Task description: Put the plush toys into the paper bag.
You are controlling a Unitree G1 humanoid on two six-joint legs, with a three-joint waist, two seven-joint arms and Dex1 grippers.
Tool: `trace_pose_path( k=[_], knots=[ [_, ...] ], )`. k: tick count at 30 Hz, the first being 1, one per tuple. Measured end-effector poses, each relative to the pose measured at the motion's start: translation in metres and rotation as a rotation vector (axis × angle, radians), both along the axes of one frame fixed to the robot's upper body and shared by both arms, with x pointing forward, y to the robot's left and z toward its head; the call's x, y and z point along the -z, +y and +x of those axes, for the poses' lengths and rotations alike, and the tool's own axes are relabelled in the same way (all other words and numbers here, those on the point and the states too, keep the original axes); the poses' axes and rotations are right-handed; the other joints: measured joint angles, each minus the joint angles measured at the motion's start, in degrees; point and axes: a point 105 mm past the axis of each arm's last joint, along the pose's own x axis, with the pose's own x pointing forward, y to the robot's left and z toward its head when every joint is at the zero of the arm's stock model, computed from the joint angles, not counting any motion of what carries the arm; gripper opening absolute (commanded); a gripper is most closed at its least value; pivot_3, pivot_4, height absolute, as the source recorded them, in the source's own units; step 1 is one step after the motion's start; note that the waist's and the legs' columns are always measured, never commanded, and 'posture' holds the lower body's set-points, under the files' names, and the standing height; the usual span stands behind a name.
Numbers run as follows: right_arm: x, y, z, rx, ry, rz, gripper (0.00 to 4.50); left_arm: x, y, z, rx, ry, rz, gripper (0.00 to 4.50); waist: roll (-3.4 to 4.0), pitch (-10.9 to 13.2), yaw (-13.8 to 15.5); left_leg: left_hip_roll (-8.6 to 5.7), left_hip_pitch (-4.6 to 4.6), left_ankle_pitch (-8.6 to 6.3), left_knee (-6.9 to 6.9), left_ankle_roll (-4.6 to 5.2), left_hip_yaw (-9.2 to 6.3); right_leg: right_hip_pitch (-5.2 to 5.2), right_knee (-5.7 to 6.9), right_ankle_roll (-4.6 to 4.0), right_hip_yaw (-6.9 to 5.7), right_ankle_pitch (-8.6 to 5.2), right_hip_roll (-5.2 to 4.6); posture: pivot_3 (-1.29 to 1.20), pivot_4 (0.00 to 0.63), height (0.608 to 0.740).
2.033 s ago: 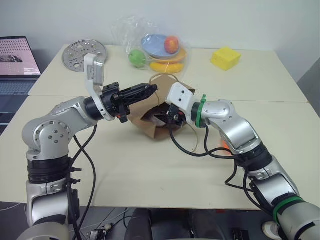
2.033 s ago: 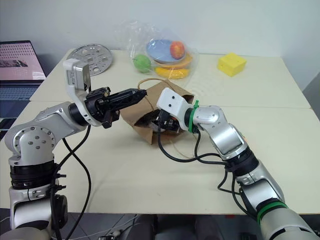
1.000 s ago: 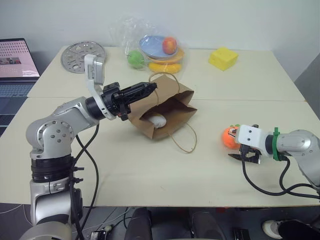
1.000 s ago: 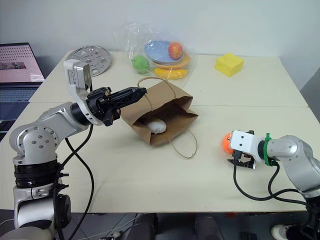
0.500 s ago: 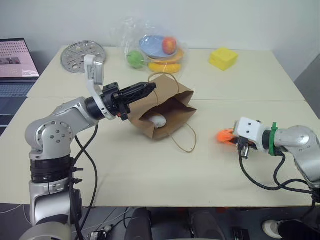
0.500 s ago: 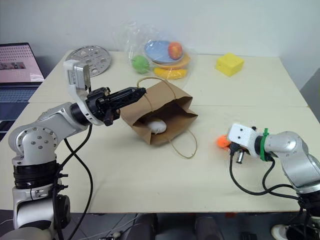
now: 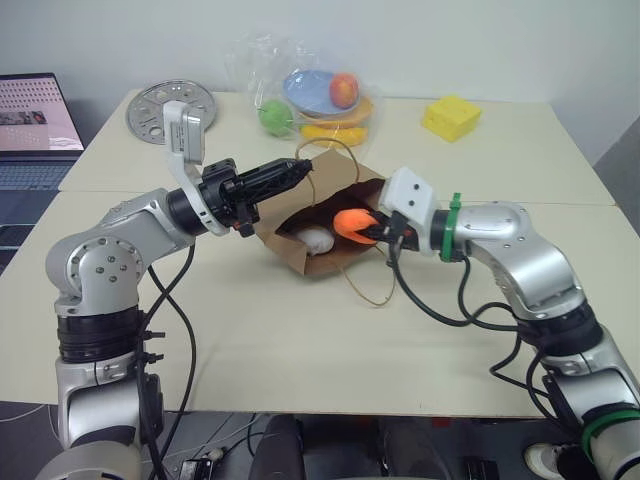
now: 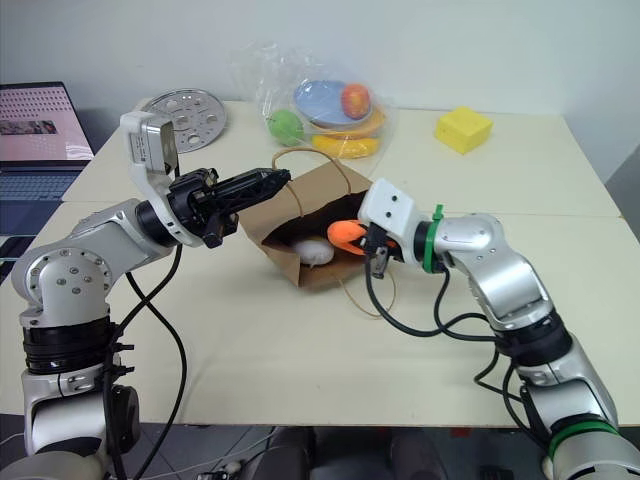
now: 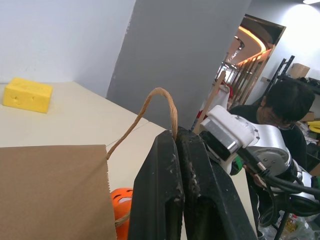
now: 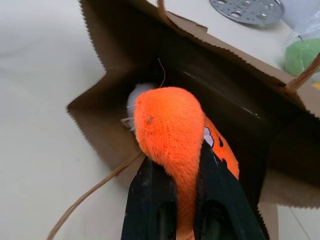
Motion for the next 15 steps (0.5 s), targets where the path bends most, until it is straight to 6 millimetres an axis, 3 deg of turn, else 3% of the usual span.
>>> trace_pose_path(
  k=[4, 11, 12, 15],
  knots=[
    [0.008, 0.016, 0.023, 0.07, -0.047, -0.002, 1.72, -0.001, -0.001, -0.001, 0.011, -0.003, -0.003, 0.0, 0.0, 0.0, -0.1, 0.0, 0.0, 0.0, -0.06, 0.0, -0.01, -0.06, 0.07, -0.03, -0.03, 0.01, 0.0, 0.0, 0.15, 0.74],
    [0.009, 0.015, 0.027, 0.088, -0.082, -0.02, 4.27, -0.001, -0.001, -0.001, 0.008, -0.002, -0.005, 0.0, 0.0, 0.0, 0.0, -0.01, -0.02, 0.0, -0.06, 0.0, -0.04, -0.07, 0.09, -0.03, -0.06, 0.01, -0.01, 0.0, 0.15, 0.74],
    [0.006, 0.016, 0.025, 0.075, -0.091, -0.024, 4.46, -0.001, 0.0, -0.001, 0.007, 0.001, -0.007, 0.0, 0.01, 0.0, 0.0, -0.01, -0.02, 0.0, -0.06, 0.0, -0.04, -0.07, 0.11, -0.03, -0.05, 0.01, 0.0, 0.0, 0.15, 0.74],
    [-0.002, 0.022, 0.015, 0.026, -0.113, -0.014, 4.46, 0.0, 0.001, 0.001, 0.003, 0.008, -0.011, 0.0, 0.01, 0.0, -0.1, 0.0, -0.01, 0.0, -0.05, 0.0, -0.04, -0.07, 0.16, -0.03, -0.06, 0.01, 0.0, 0.0, 0.15, 0.74]
  ],
)
